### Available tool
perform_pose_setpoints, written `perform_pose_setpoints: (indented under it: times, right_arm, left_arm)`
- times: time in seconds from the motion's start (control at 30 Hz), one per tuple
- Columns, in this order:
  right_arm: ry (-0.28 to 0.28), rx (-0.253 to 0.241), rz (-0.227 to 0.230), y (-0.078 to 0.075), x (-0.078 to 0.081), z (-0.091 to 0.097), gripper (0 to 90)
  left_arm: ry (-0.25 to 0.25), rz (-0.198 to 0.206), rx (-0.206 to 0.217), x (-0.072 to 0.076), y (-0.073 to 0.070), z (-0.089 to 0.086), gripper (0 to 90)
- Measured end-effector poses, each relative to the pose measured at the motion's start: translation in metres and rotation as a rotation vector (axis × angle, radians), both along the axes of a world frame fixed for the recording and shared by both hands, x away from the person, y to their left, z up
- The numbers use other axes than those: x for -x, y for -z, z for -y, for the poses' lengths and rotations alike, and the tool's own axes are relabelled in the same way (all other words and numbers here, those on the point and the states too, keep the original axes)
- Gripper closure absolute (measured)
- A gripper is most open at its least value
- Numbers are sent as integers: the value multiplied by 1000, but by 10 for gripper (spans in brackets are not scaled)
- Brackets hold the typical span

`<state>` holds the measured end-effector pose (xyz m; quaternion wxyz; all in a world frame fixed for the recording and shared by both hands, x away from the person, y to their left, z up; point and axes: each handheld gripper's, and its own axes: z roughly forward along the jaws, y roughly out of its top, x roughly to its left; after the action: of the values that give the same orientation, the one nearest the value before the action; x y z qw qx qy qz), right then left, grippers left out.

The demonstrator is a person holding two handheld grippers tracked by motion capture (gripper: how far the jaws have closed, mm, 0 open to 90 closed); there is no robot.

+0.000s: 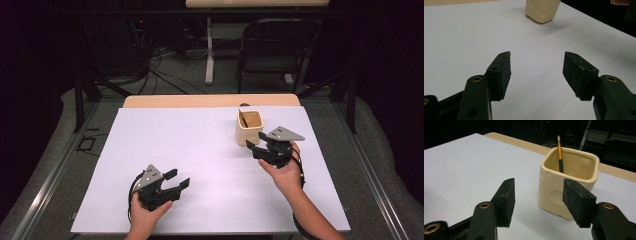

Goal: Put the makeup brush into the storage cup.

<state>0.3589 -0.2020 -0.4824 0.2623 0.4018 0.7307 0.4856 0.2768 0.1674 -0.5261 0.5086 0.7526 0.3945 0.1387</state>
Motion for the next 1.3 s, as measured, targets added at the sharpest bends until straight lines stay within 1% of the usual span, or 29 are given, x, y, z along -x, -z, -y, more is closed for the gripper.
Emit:
perform_pose_setpoints:
  times: [0.07, 0.23, 0.37, 0.4, 0.6, 0.67, 0.77, 0.83, 0.9, 1.0, 1.03, 1.17, 1.3]
  right_arm:
    - [-12, -4, 2, 1, 4, -1, 432]
    - [-30, -34, -16, 2, 12, -6, 430]
    - [-42, -45, -18, 4, 18, -9, 430]
    - [-48, -48, -26, 4, 20, -10, 430]
    - [-64, -63, -22, 5, 32, -13, 427]
    - [-68, -59, -22, 5, 37, -13, 427]
    - [-67, -66, -31, 5, 43, -13, 427]
    - [-66, -77, -30, 5, 47, -14, 427]
    - [-68, -77, -32, 6, 52, -15, 427]
    - [-75, -77, -38, 7, 58, -15, 427]
    - [-77, -79, -29, 7, 60, -16, 427]
    - [-90, -80, -32, 8, 69, -18, 427]
    - [-98, -95, -37, 11, 77, -19, 427]
  left_arm:
    - [0, 1, 0, 0, 0, 0, 395]
    - [-1, 2, 0, 0, 0, -1, 396]
    - [-3, 4, -1, 0, -1, -2, 396]
    - [-3, 5, -1, 0, -1, -2, 395]
    - [-3, 7, 0, 0, -1, -2, 395]
    - [-3, 6, 0, 0, -1, -2, 396]
    - [-3, 5, 1, 1, -2, -1, 395]
    - [-2, 6, 2, 1, -2, -1, 396]
    - [-1, 8, 0, 1, -2, -2, 396]
    - [0, 11, -1, 1, -3, -2, 395]
    - [0, 12, 1, 1, -3, -2, 396]
    - [-1, 7, 4, 0, -2, -1, 396]
    - [-2, 9, 0, 0, -1, -1, 395]
